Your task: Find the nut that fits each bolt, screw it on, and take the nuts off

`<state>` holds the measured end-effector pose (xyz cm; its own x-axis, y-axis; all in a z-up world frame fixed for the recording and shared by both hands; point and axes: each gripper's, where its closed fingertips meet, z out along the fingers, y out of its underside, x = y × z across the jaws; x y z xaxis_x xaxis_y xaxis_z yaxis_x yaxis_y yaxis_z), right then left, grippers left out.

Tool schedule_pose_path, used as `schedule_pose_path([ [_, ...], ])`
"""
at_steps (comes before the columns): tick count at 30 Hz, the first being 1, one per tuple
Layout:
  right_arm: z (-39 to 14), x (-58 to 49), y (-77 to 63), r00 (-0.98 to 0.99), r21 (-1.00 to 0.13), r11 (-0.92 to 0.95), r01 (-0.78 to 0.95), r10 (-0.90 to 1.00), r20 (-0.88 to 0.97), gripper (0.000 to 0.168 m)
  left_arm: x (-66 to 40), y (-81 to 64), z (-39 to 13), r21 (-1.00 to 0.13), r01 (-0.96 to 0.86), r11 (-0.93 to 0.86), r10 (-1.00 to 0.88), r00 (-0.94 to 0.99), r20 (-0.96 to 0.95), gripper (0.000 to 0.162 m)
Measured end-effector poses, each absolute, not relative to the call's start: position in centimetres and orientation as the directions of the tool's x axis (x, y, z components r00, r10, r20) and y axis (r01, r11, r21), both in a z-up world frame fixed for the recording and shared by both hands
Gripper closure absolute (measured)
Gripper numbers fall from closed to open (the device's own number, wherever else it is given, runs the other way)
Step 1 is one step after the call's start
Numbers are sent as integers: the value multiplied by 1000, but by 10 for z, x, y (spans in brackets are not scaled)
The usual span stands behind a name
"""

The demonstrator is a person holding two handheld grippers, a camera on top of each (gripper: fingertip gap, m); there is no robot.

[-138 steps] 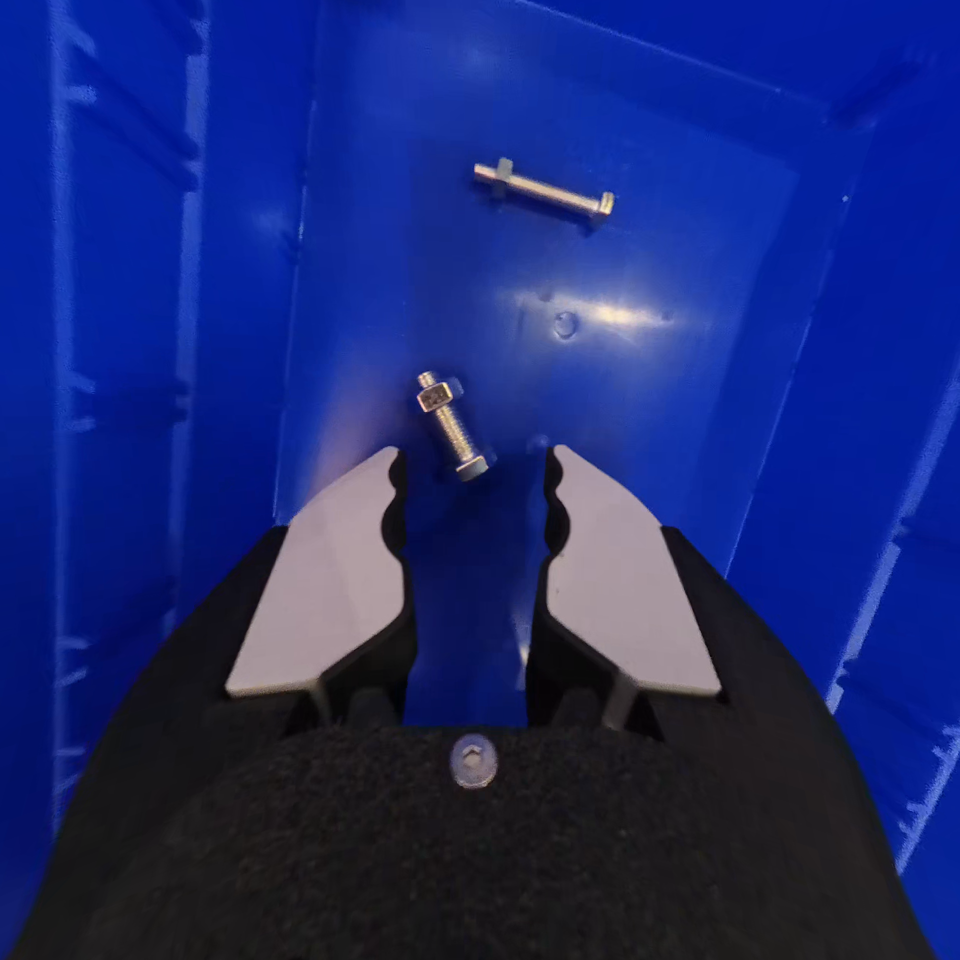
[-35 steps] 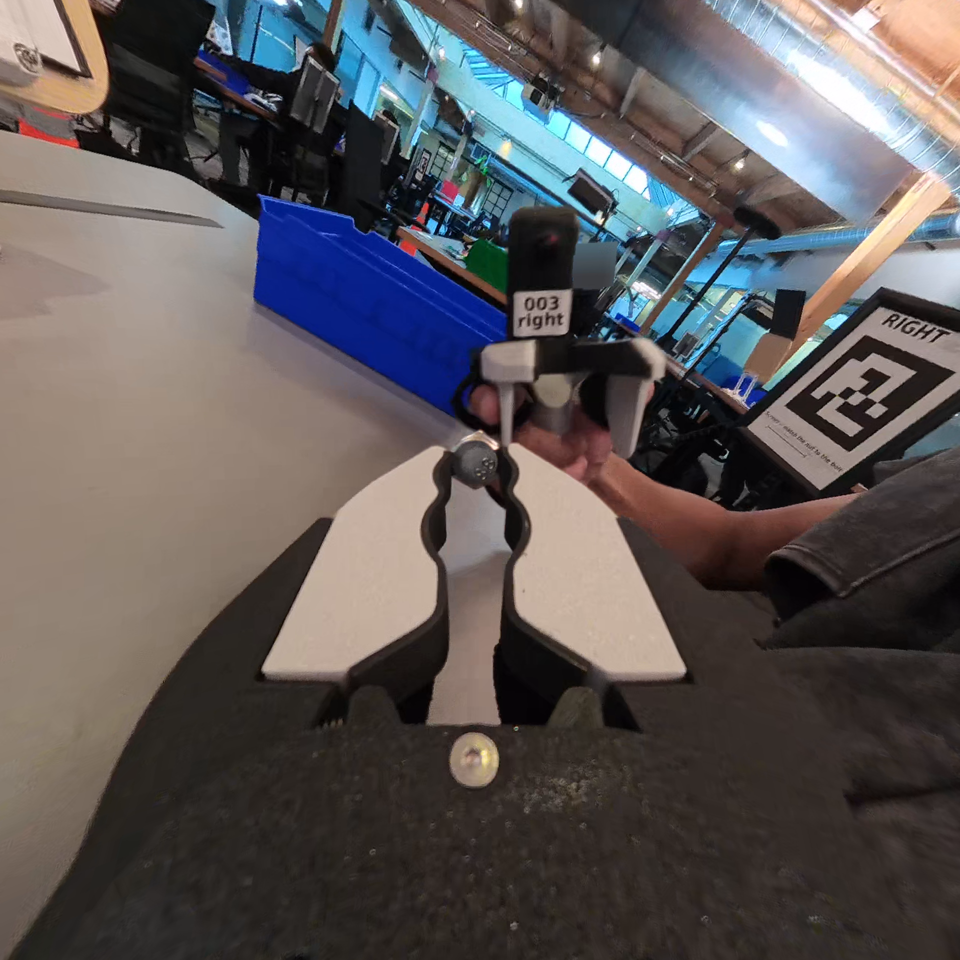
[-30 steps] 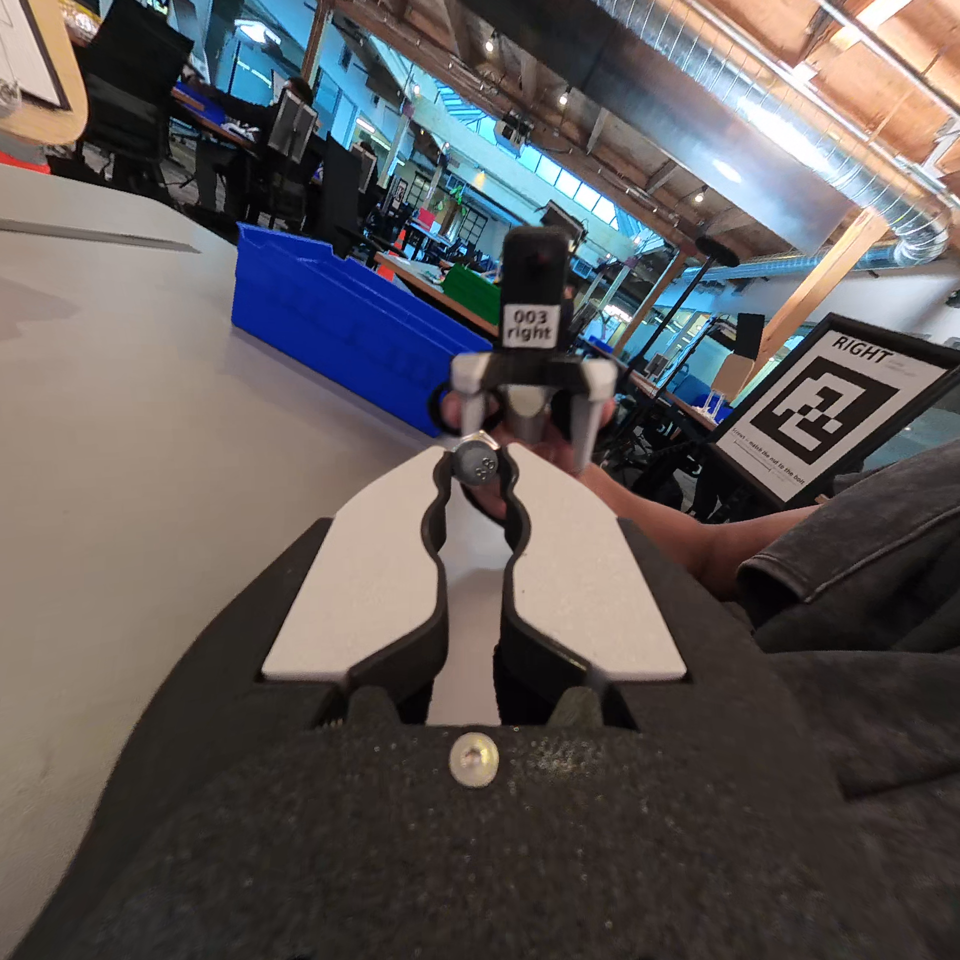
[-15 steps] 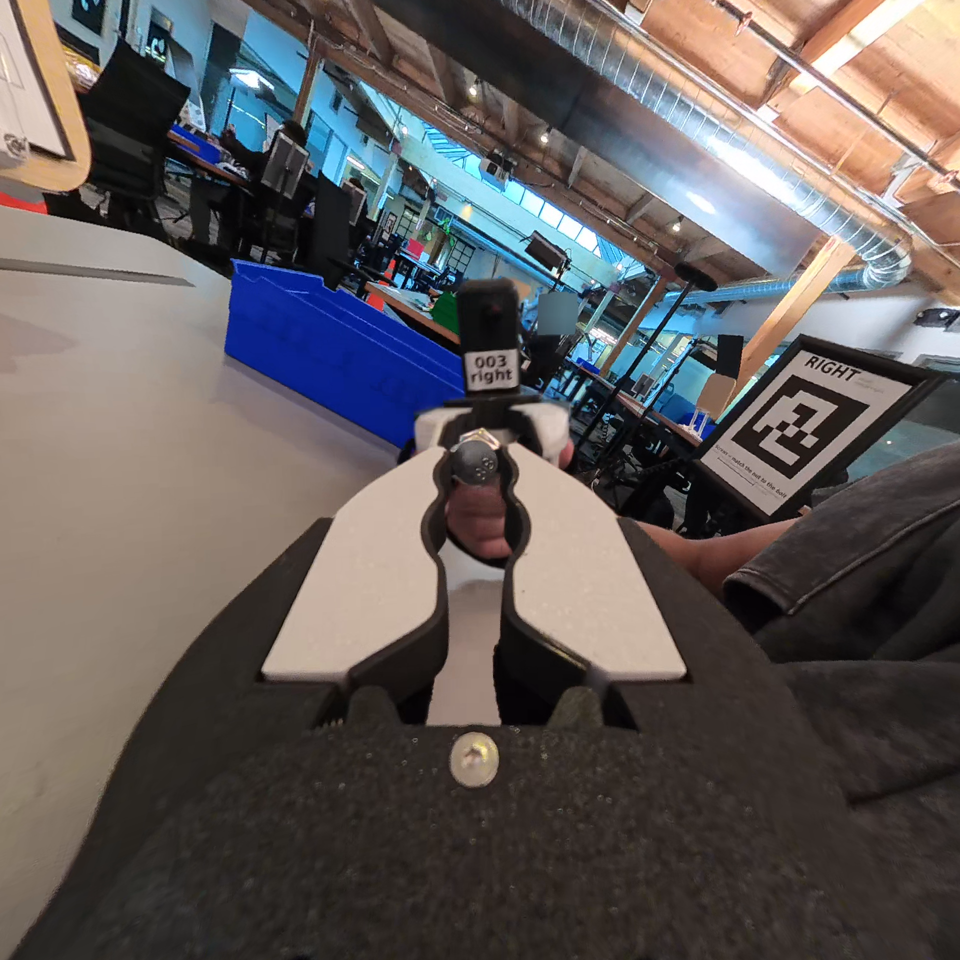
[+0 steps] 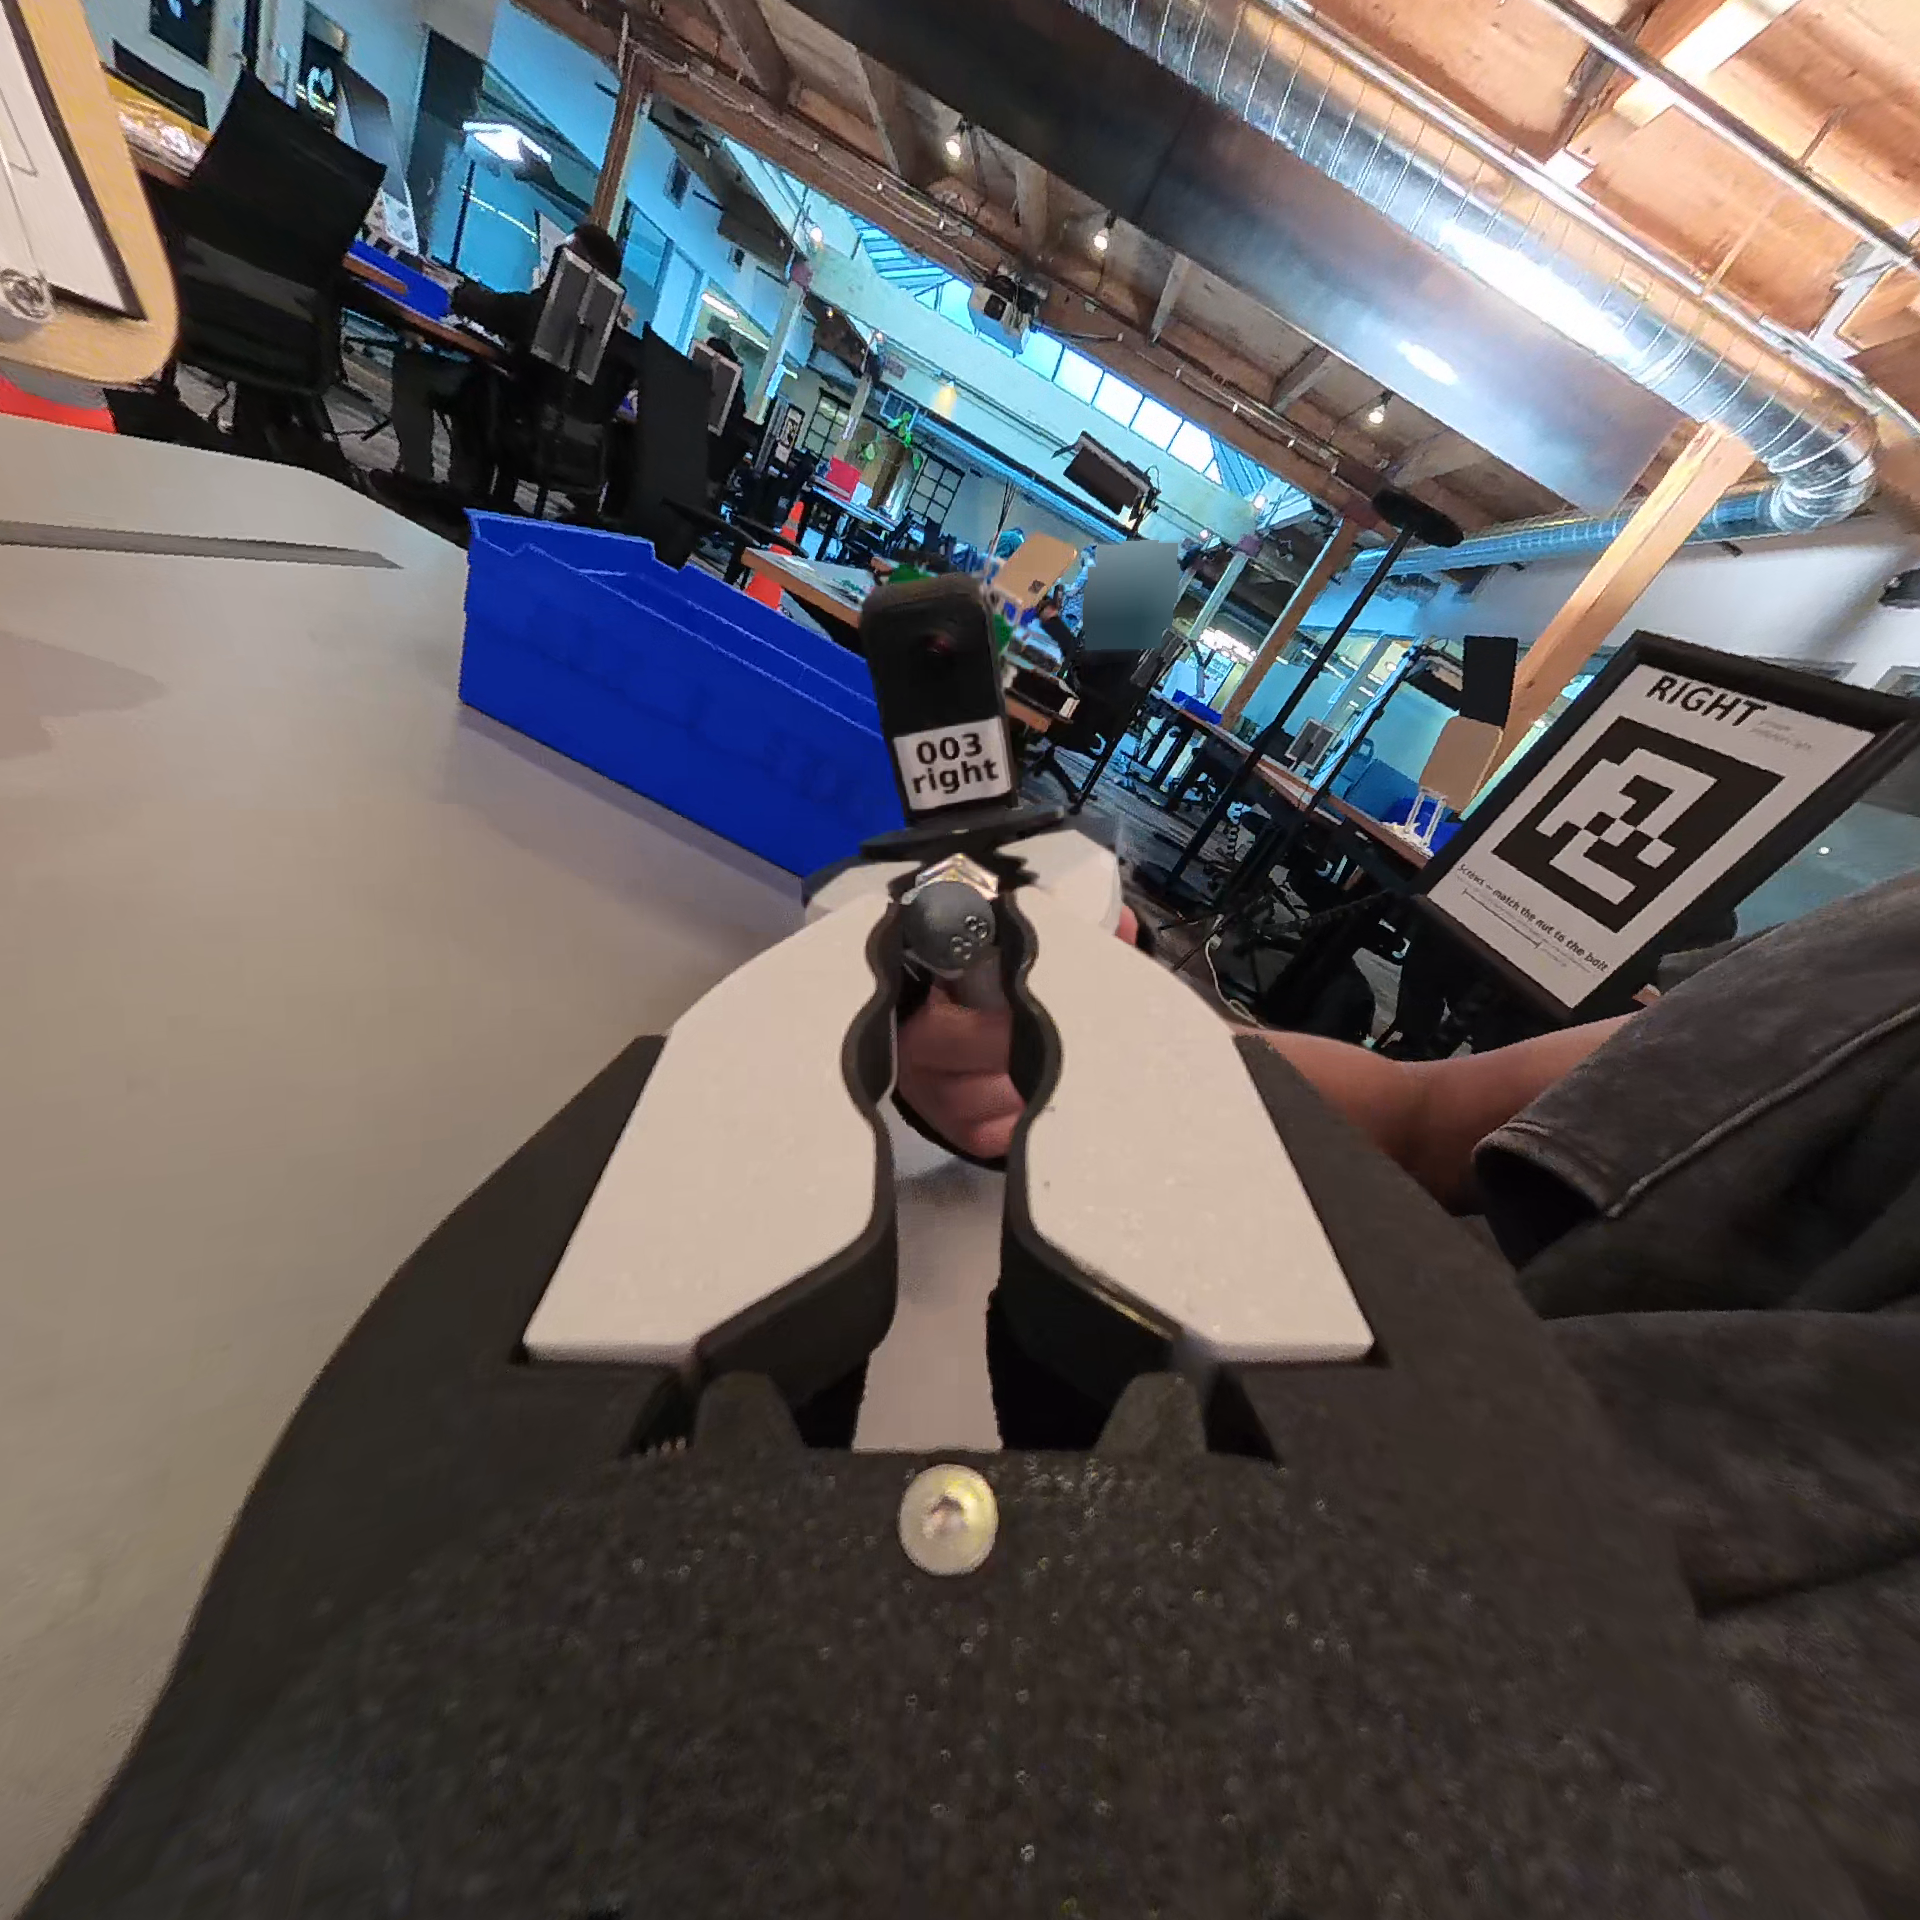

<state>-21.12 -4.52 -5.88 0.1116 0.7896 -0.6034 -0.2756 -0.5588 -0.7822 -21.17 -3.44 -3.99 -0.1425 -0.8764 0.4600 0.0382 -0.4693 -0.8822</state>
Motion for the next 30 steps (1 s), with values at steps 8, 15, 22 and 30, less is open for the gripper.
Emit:
schedule_pose_path([
  [8,-22,-178,-35,190,-818,-428,-385,831,-524,135,-212,-29,-50,-874,26,-485,-869,-123,479,145],
  [15,-43,-208,-44,104,-788,-527,-320,807,-582,127,-212,-32,-43,-883,38,-468,-878,-137,459,145],
  [22,-25,-185,-40,190,-828,-439,-349,832,-521,132,-214,-28,-45,-868,47,-495,-864,-134,486,145],
  [30,-37,-204,-43,180,-849,-446,-284,845,-504,130,-212,-32,-45,-879,28,-477,-871,-147,468,145],
])
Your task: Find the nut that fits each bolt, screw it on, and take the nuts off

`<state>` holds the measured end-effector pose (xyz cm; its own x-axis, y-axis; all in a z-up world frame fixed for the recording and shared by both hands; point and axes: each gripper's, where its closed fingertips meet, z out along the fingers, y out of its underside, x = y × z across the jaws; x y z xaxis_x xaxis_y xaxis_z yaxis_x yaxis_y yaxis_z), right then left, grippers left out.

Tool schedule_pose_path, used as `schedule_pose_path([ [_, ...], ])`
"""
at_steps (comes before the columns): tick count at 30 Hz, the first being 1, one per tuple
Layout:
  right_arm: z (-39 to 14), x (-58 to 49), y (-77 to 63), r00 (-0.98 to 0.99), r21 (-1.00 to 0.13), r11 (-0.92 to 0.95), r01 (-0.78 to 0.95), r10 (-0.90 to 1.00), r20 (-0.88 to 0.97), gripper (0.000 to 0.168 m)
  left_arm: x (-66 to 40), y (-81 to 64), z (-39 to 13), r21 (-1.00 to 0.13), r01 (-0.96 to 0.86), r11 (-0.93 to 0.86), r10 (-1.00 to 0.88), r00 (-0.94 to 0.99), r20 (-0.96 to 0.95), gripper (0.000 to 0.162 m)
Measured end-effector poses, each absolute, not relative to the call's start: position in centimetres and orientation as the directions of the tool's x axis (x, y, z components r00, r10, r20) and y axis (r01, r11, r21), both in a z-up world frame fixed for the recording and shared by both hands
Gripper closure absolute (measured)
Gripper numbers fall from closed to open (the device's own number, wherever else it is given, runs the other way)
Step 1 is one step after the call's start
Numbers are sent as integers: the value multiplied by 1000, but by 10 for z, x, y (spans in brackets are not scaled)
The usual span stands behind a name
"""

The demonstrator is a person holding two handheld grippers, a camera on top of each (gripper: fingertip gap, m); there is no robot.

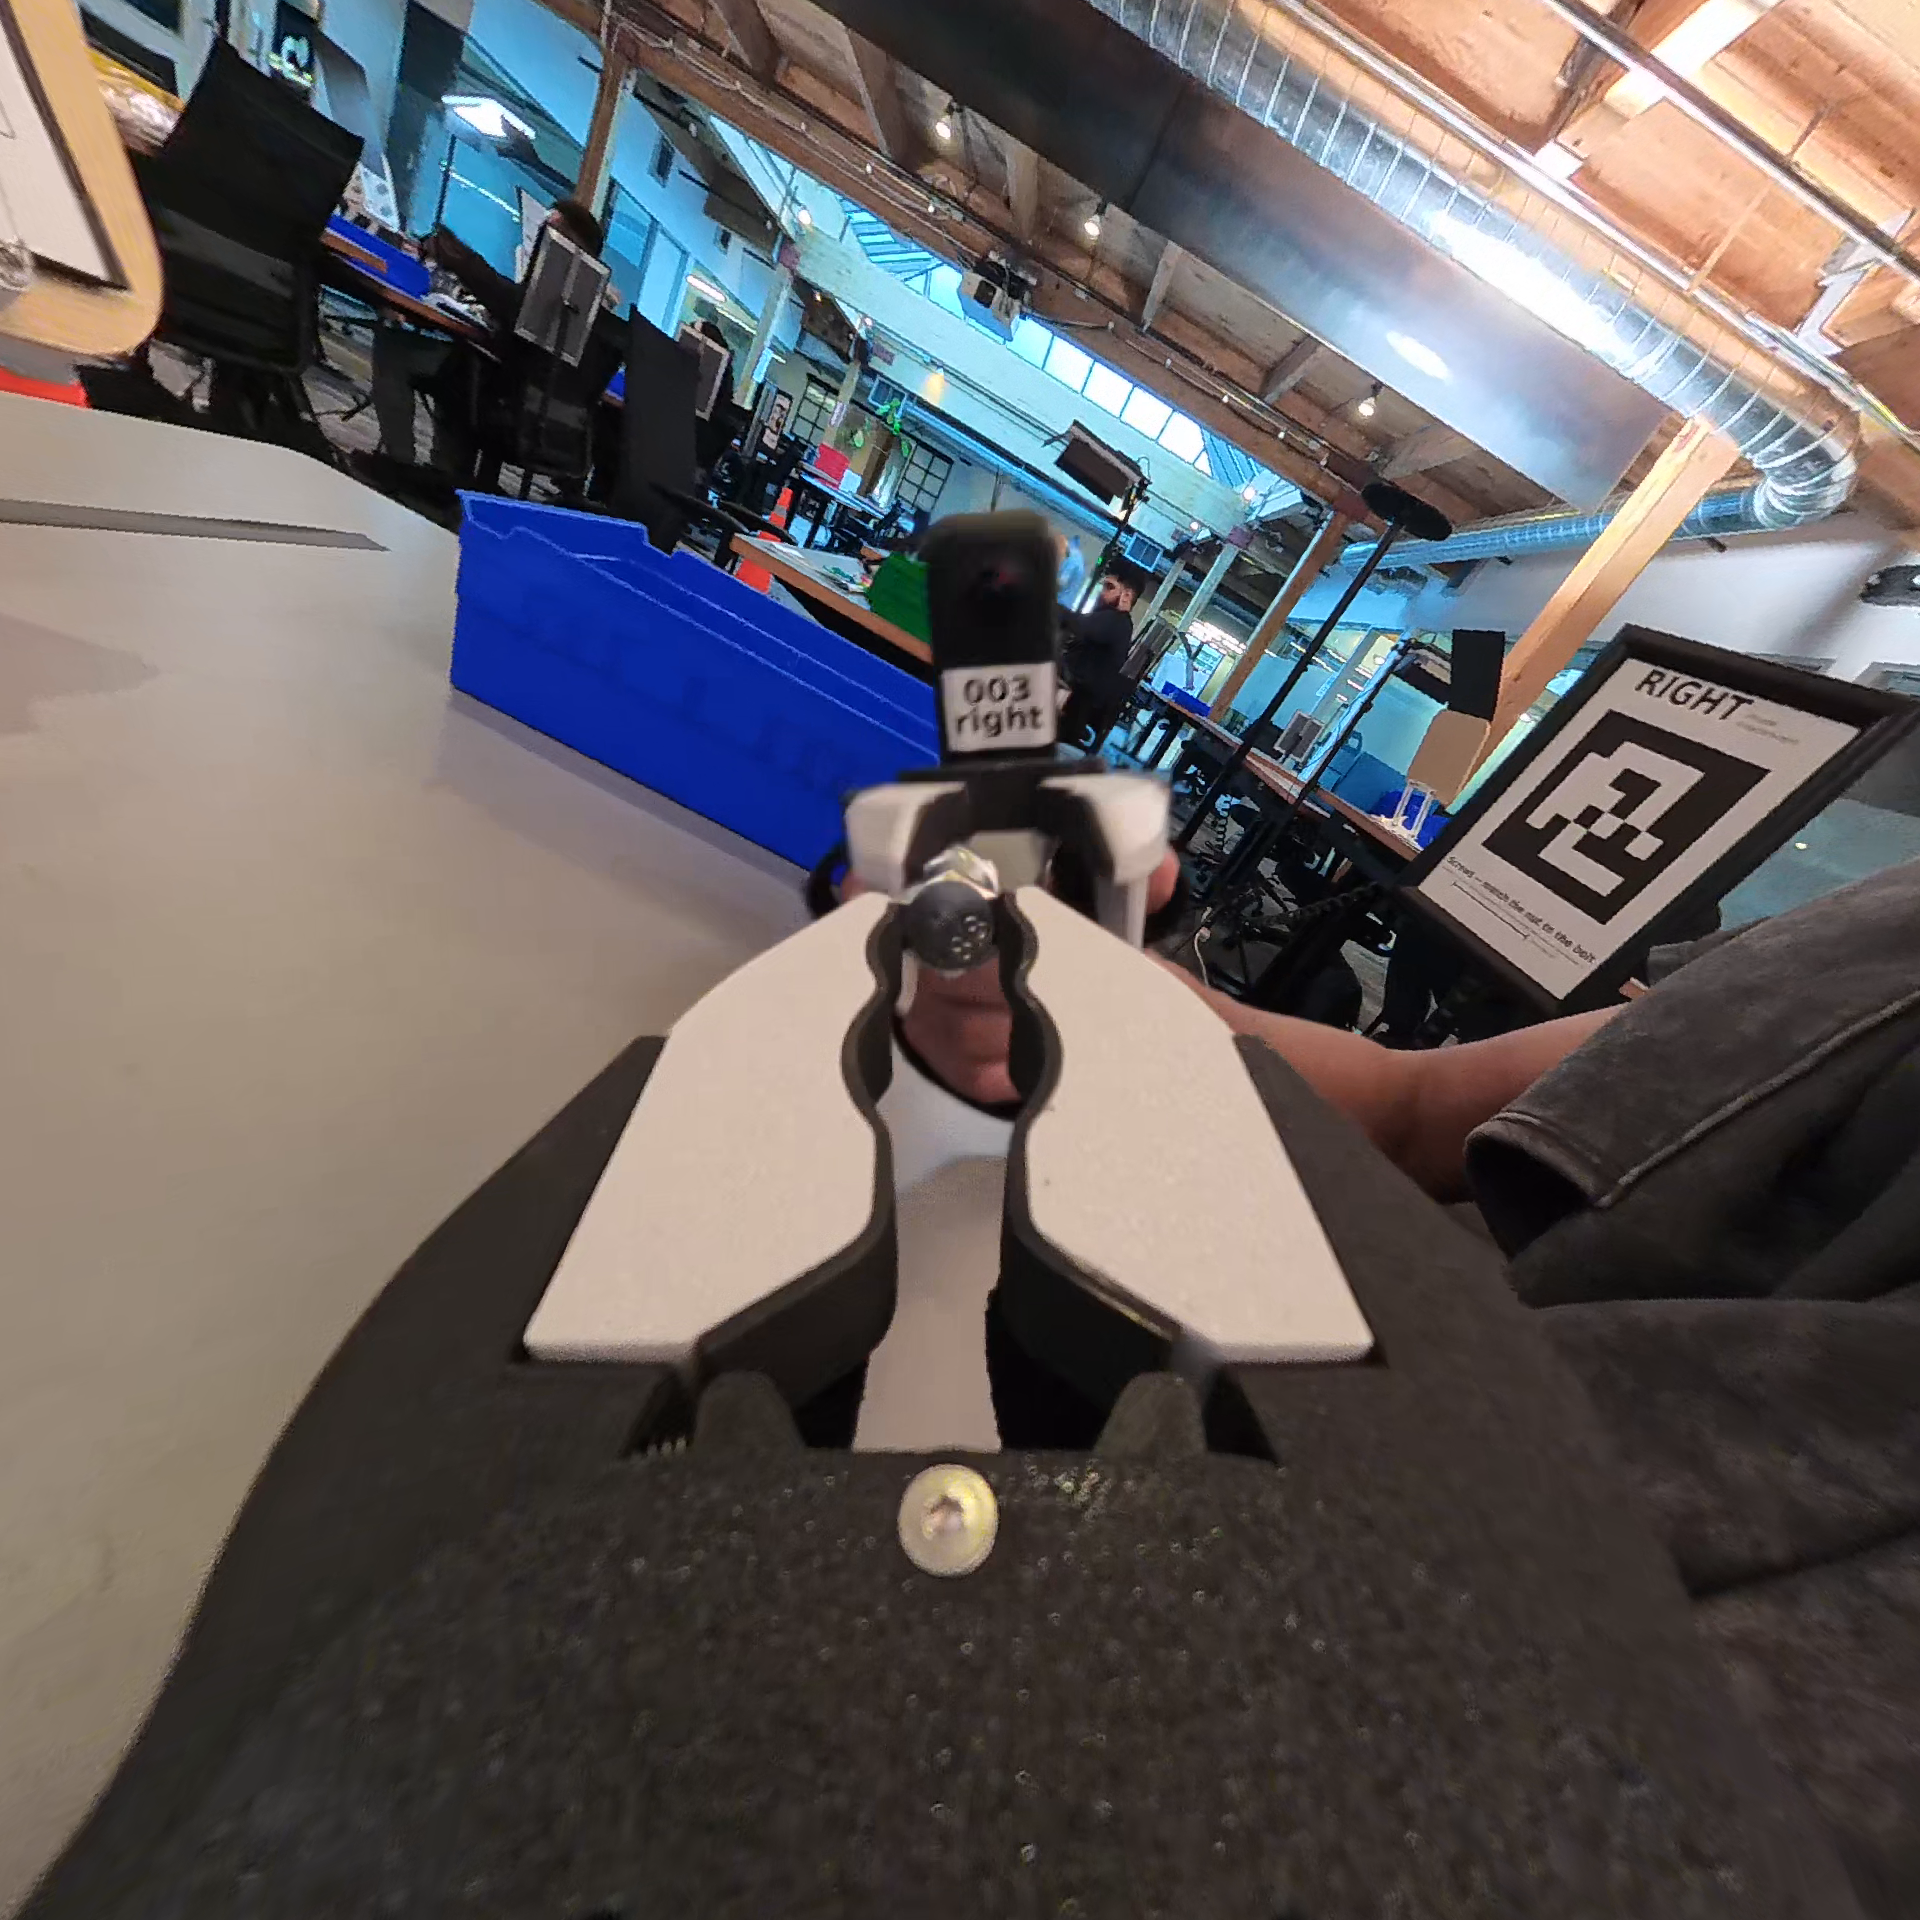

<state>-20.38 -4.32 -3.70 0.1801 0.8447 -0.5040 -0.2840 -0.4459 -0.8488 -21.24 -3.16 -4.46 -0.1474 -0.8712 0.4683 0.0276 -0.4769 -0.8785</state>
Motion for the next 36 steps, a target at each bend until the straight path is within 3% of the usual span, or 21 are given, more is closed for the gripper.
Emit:
schedule_pose_path([
  [3,-12,-181,-41,185,-839,-399,-371,853,-488,134,-213,-30,-50,-882,17,-472,-876,-126,466,145],
  [9,-54,-201,-43,149,-805,-523,-280,804,-575,133,-212,-34,-42,-886,31,-462,-880,-140,454,145],
  [12,-45,-207,-44,143,-817,-498,-292,821,-552,127,-211,-33,-45,-886,24,-464,-878,-142,456,145],
  [16,-20,-182,-37,201,-830,-412,-376,838,-507,134,-213,-30,-49,-879,21,-476,-873,-132,469,145],
  [19,-48,-179,-27,252,-800,-505,-323,769,-588,136,-216,-28,-45,-876,37,-480,-871,-136,472,145],
  [21,-66,-193,-32,160,-738,-616,-276,728,-667,133,-216,-28,-43,-879,45,-474,-875,-134,465,145],
  [26,-51,-209,-45,-68,-621,-714,-323,672,-737,130,-213,-31,-47,-898,14,-439,-892,-124,434,145],
  [28,-50,-207,-43,-111,-575,-745,-338,638,-762,150,-213,-36,-44,-906,19,-422,-898,-146,415,145],
  [30,-50,-205,-44,-143,-550,-762,-341,620,-771,151,-212,-37,-44,-919,16,-394,-912,-128,389,145],
  [33,-54,-205,-42,-59,-631,-701,-331,683,-728,150,-213,-36,-46,-911,0,-412,-904,-123,409,145],
  [36,-56,-205,-43,184,-846,-478,-237,833,-522,151,-213,-35,-46,-871,3,-492,-860,-161,485,145],
])
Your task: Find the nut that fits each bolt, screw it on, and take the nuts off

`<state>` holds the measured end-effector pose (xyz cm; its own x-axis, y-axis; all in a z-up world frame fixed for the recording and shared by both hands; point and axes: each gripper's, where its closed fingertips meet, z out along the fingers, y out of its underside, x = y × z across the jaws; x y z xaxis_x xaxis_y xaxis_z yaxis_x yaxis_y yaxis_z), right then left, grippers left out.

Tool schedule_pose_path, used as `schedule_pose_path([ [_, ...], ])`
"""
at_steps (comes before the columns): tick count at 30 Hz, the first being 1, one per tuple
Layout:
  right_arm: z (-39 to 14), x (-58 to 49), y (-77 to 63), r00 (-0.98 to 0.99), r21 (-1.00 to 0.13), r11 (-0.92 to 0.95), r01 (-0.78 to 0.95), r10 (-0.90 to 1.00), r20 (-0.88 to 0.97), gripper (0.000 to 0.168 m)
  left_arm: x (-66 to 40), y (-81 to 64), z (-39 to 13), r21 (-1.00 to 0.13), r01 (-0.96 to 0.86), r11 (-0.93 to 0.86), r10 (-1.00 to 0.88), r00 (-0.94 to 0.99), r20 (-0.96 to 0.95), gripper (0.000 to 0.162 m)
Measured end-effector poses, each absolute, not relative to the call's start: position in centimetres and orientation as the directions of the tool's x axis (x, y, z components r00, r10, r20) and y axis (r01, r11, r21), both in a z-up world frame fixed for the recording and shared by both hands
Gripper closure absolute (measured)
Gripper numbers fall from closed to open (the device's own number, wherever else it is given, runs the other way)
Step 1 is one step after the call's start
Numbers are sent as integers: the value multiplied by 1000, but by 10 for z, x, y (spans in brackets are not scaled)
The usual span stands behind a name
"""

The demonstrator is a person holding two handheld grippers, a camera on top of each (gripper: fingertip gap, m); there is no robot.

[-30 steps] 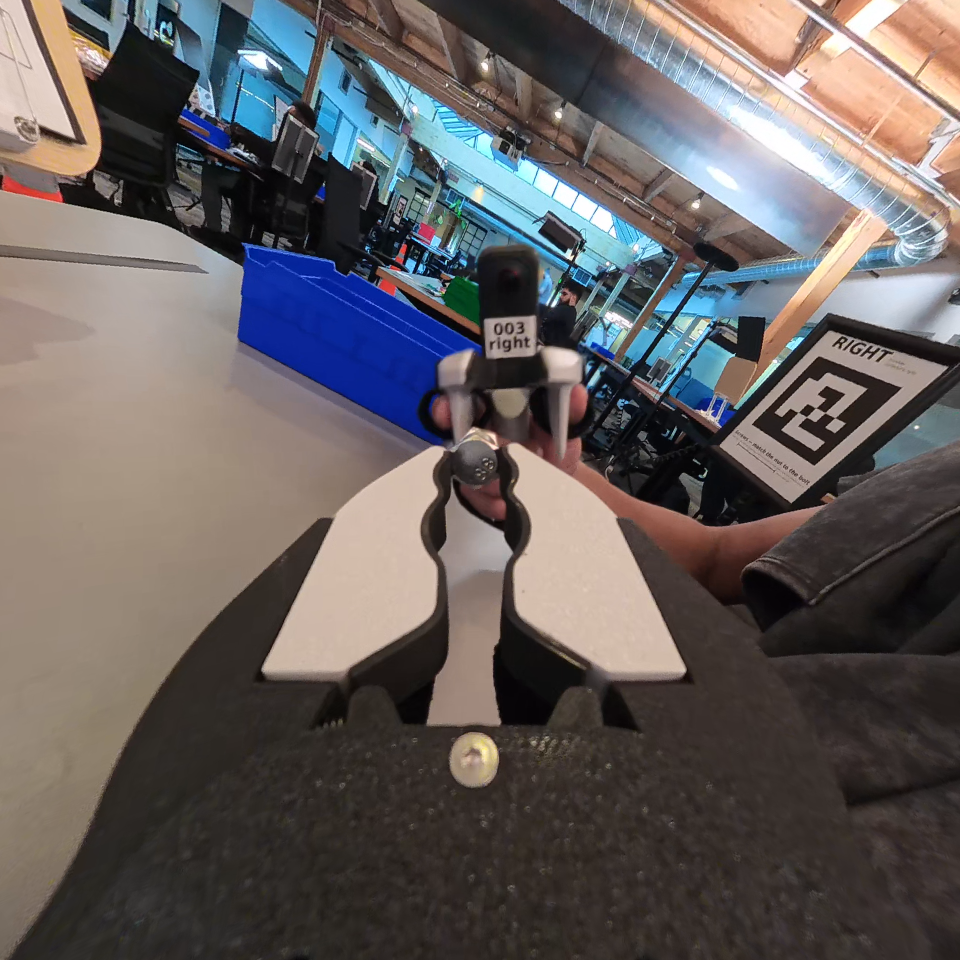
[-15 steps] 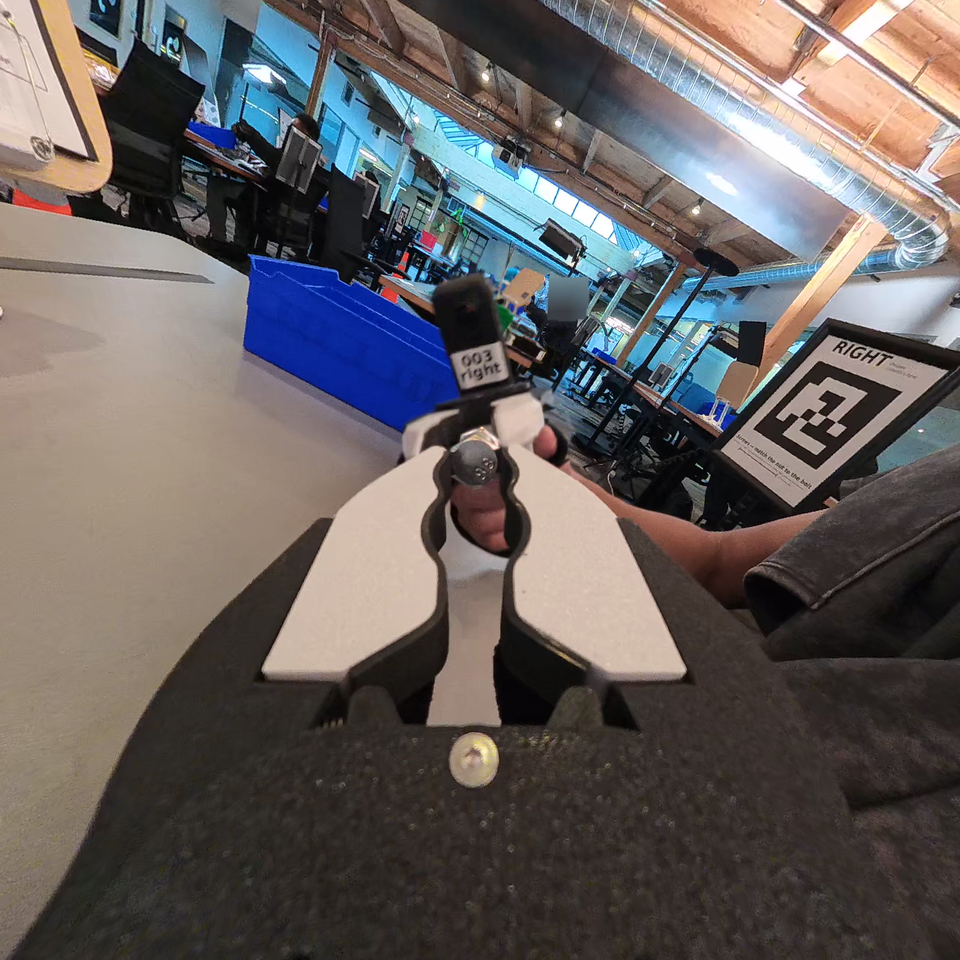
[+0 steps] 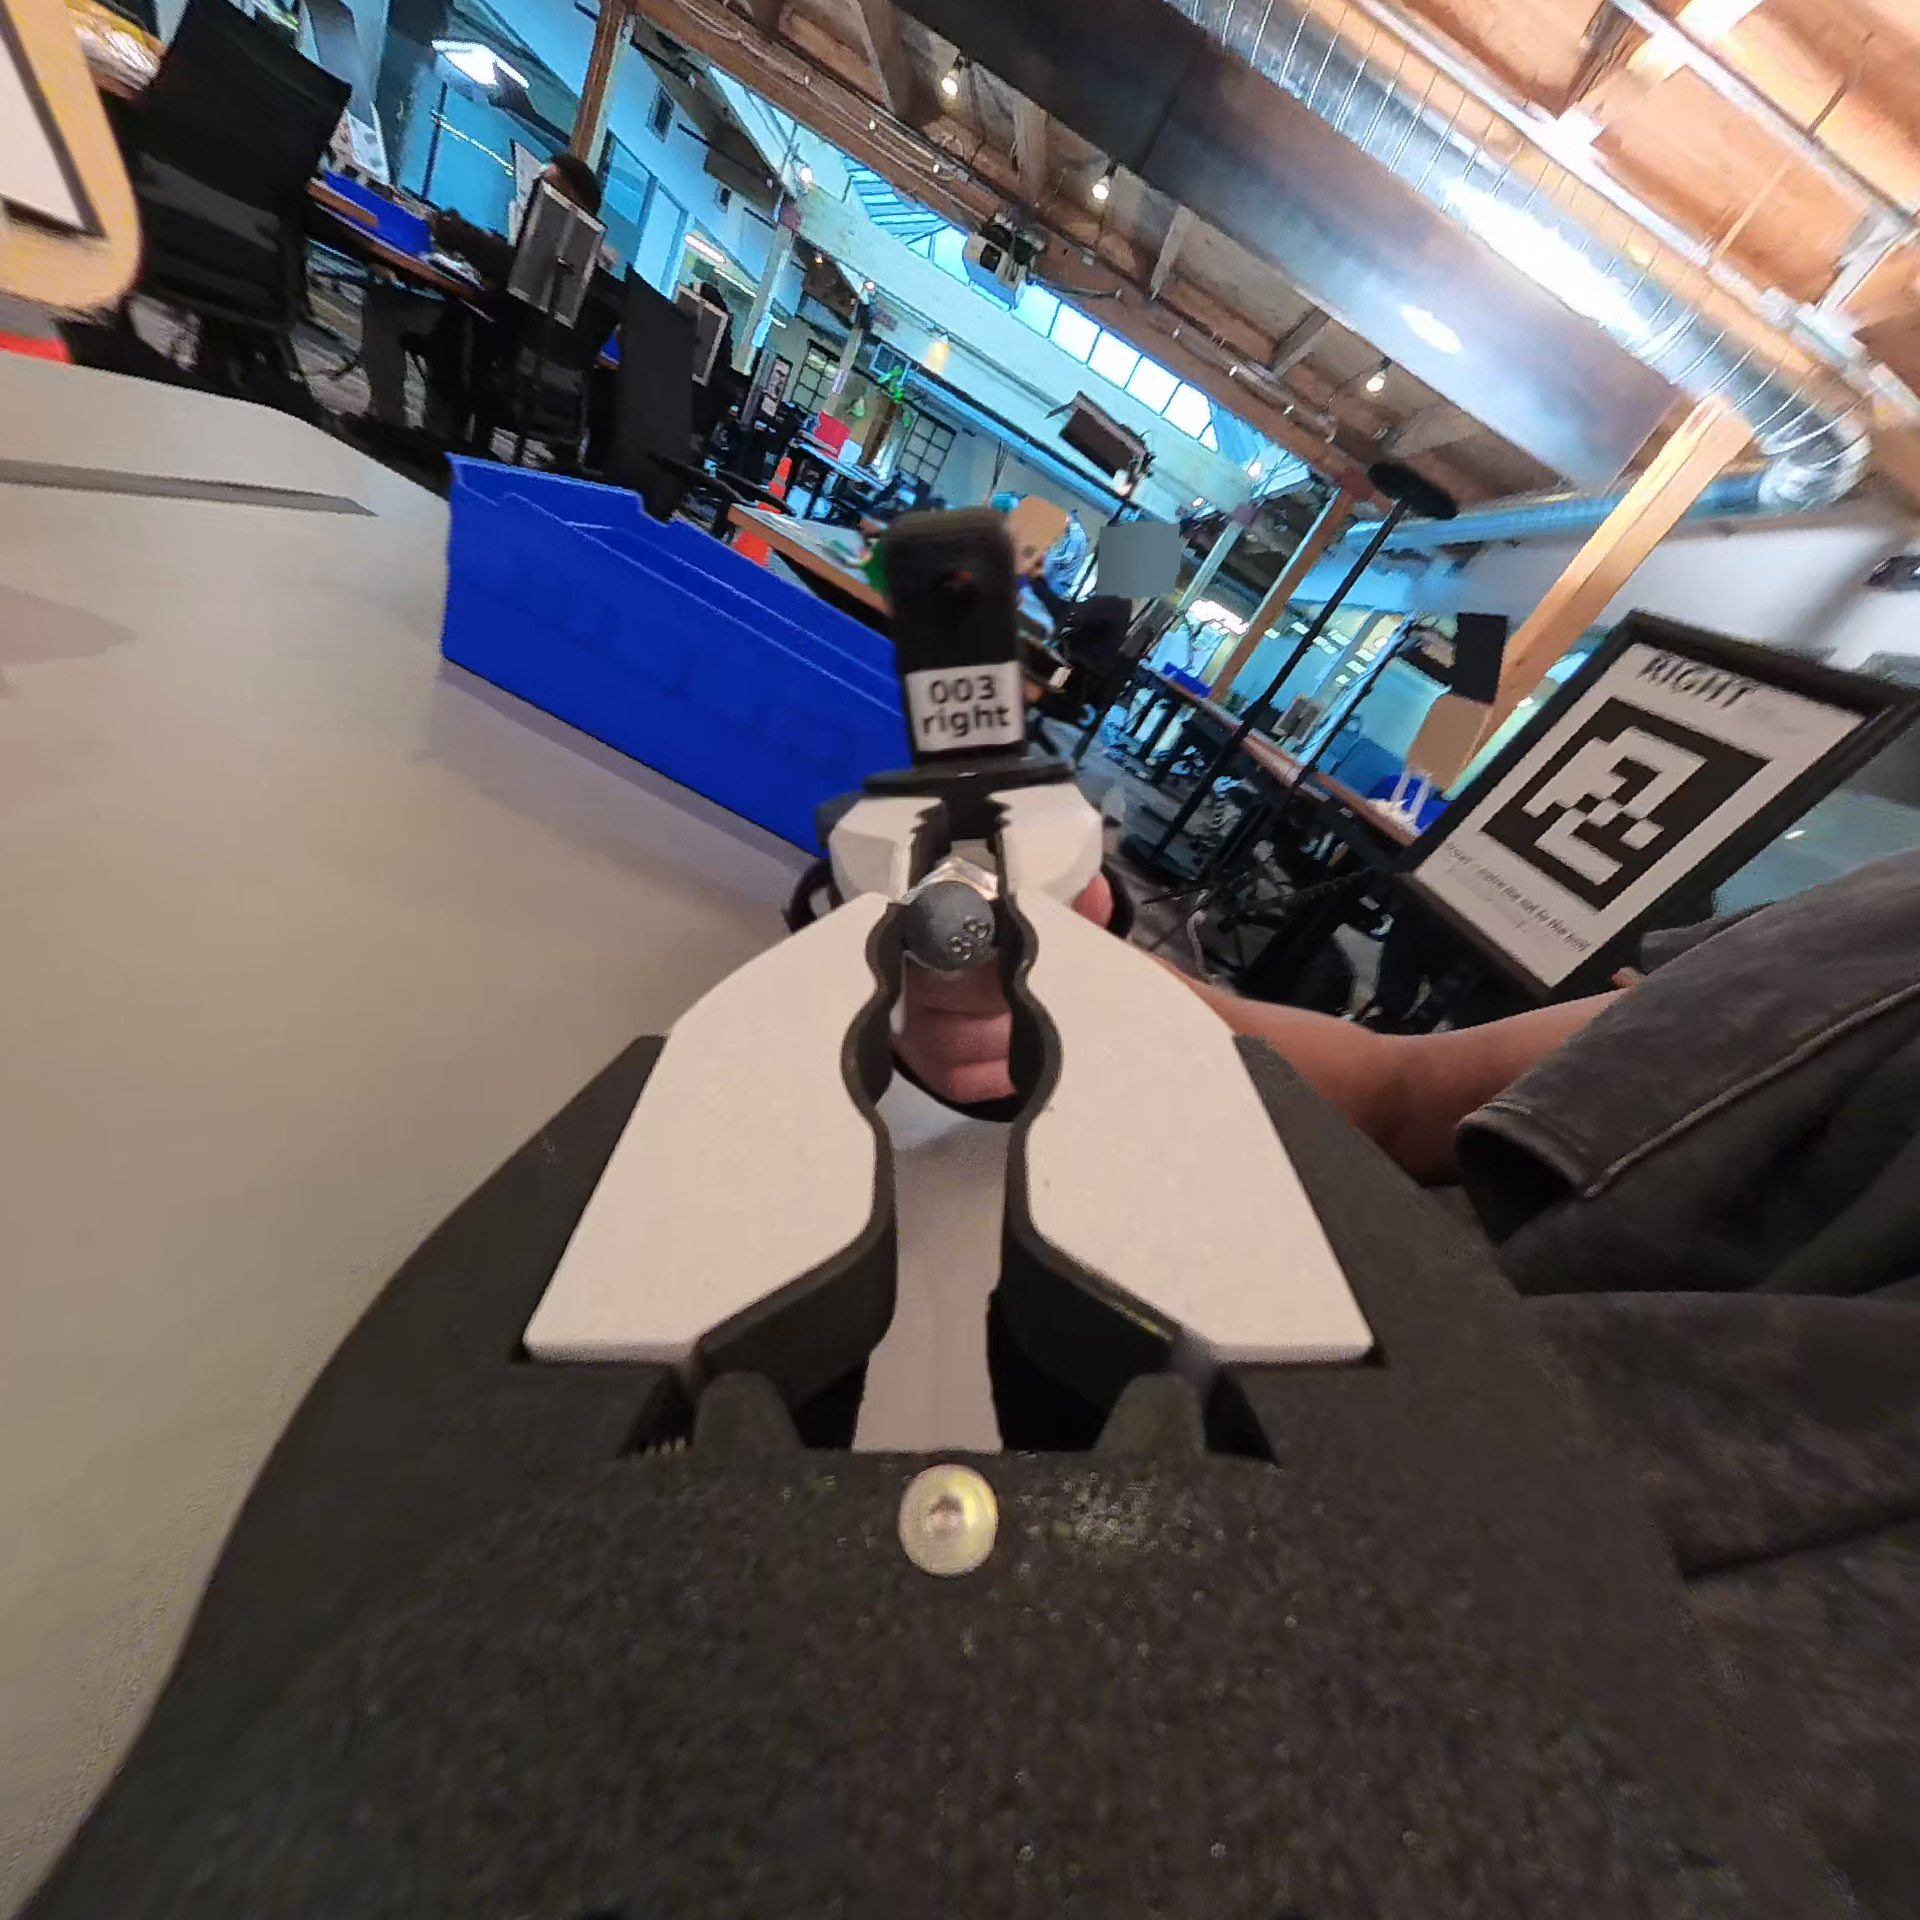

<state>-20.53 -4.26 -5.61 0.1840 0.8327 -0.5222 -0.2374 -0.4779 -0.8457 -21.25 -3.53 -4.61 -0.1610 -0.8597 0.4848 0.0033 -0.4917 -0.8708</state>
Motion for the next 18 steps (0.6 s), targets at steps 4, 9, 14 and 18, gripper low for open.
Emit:
schedule_pose_path([
  [4,-52,-201,-46,439,-998,-23,59,899,5,150,-210,-42,-42,-804,-24,-594,-778,-237,582,145],
  [9,-60,-194,-48,420,-721,417,553,608,674,150,-206,-46,-51,-717,-106,-689,-678,-256,689,145],
  [14,-60,-190,-53,49,-50,571,820,17,999,151,-203,-51,-55,-627,-172,-760,-578,-262,773,146],
  [18,-60,-192,-59,11,28,571,820,-65,998,151,-203,-53,-55,-562,-191,-805,-501,-288,816,145],
])
